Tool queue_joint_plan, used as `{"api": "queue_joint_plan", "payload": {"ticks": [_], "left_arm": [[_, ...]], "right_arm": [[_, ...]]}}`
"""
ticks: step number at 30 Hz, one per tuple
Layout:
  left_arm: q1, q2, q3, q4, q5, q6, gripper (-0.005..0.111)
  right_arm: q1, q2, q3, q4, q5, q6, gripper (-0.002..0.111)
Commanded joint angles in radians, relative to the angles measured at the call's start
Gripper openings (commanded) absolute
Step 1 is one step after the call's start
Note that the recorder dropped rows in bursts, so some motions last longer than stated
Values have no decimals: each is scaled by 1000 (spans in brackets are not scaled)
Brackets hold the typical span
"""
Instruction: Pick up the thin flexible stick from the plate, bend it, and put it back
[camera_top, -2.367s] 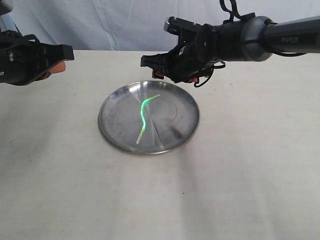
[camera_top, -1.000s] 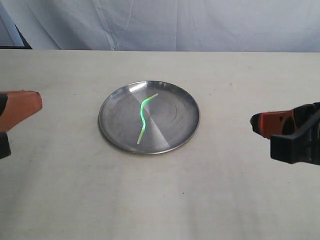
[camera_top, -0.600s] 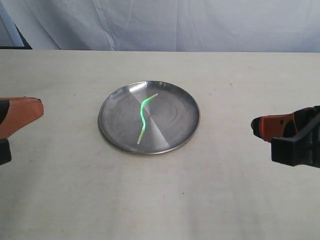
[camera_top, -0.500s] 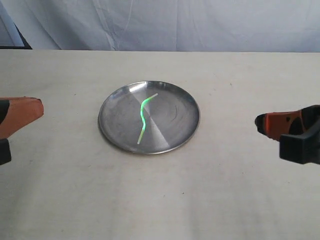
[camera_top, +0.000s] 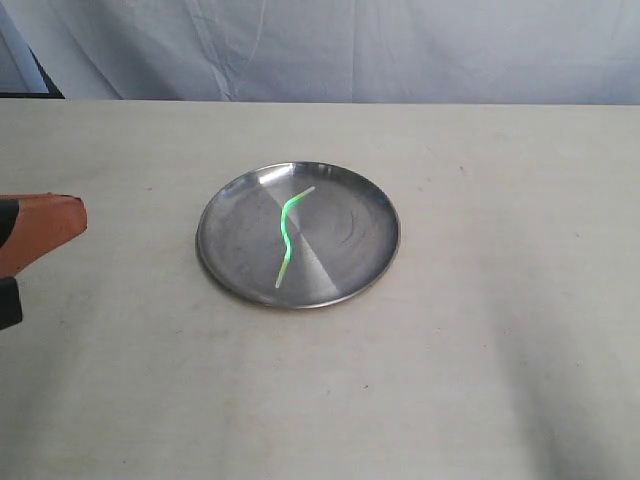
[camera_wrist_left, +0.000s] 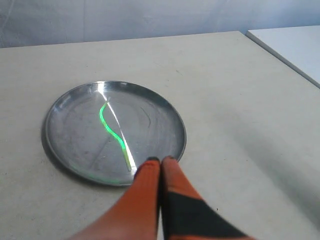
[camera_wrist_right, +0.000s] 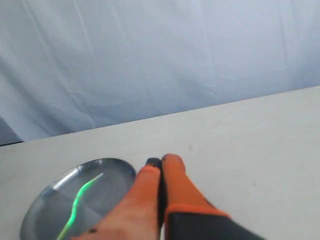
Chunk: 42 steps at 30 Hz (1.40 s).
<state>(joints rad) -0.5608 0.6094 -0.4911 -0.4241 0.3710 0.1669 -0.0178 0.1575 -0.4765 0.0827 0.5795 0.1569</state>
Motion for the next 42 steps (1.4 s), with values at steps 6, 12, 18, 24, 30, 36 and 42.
{"api": "queue_joint_plan", "payload": {"ticks": [6, 12, 18, 24, 30, 36, 42], "left_arm": [[-4, -8, 3, -2, -5, 2, 0], [-4, -8, 3, -2, -5, 2, 0], [-4, -8, 3, -2, -5, 2, 0], [-4, -8, 3, -2, -5, 2, 0], [-4, -8, 3, -2, -5, 2, 0], [-4, -8, 3, -2, -5, 2, 0], [-4, -8, 3, -2, -5, 2, 0]], "right_arm": [[-21, -42, 205, -83, -221, 0, 0], [-21, -90, 410, -152, -323, 0, 0], [-21, -157, 476, -150, -273, 0, 0], [-21, -157, 476, -149, -272, -77, 0], [-21, -157, 476, -126, -272, -80, 0], [-21, -157, 476, -122, -272, -80, 0], [-21, -157, 476, -122, -272, -75, 0]]}}
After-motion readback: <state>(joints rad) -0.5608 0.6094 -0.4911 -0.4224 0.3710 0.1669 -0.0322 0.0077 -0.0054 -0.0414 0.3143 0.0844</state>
